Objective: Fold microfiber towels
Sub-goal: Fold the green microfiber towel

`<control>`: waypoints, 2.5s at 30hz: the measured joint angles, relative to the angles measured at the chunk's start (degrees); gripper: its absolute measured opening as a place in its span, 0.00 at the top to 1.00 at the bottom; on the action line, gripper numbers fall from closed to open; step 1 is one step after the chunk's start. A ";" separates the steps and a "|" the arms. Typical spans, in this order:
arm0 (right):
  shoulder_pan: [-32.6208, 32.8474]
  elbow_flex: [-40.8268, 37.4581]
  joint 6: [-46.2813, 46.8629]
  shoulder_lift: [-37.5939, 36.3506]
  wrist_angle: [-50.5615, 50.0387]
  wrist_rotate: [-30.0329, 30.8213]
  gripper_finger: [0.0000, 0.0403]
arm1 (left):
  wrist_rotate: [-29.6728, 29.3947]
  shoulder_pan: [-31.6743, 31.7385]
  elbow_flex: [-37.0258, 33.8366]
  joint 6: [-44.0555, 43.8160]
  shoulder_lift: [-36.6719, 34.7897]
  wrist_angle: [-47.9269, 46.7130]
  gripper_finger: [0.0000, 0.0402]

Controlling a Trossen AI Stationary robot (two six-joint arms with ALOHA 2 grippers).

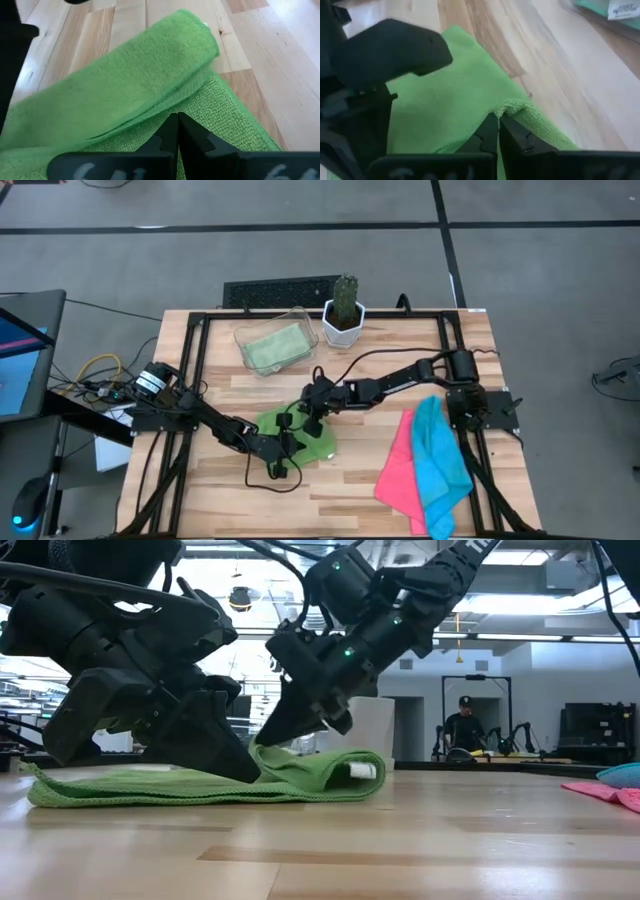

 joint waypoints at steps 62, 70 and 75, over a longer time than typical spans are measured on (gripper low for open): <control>22.25 4.57 -17.35 -3.64 -27.65 11.34 0.55 | -11.54 -10.43 0.00 -10.90 -9.25 -13.46 1.00; 23.28 4.61 -21.20 -2.88 -27.65 15.65 0.55 | -11.58 -10.43 0.00 -10.88 -9.25 -13.43 1.00; 22.91 4.63 -21.22 -2.18 -28.33 15.72 0.58 | -11.60 -10.43 0.00 -10.88 -9.25 -13.44 1.00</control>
